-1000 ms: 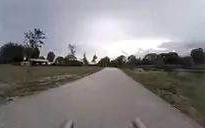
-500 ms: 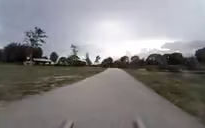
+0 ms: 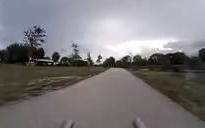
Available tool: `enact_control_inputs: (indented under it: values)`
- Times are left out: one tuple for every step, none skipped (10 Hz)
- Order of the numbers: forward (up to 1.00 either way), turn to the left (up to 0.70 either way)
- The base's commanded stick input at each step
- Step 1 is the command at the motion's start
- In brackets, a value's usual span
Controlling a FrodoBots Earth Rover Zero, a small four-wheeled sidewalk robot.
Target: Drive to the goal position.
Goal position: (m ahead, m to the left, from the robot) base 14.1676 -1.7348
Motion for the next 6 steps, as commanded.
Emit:
enact_control_inputs:
  values:
    - [1.00,0.00]
    - [1.00,0.00]
    - [1.00,0.00]
    - [1.00,0.00]
    - [1.00,0.00]
    - [1.00,-0.09]
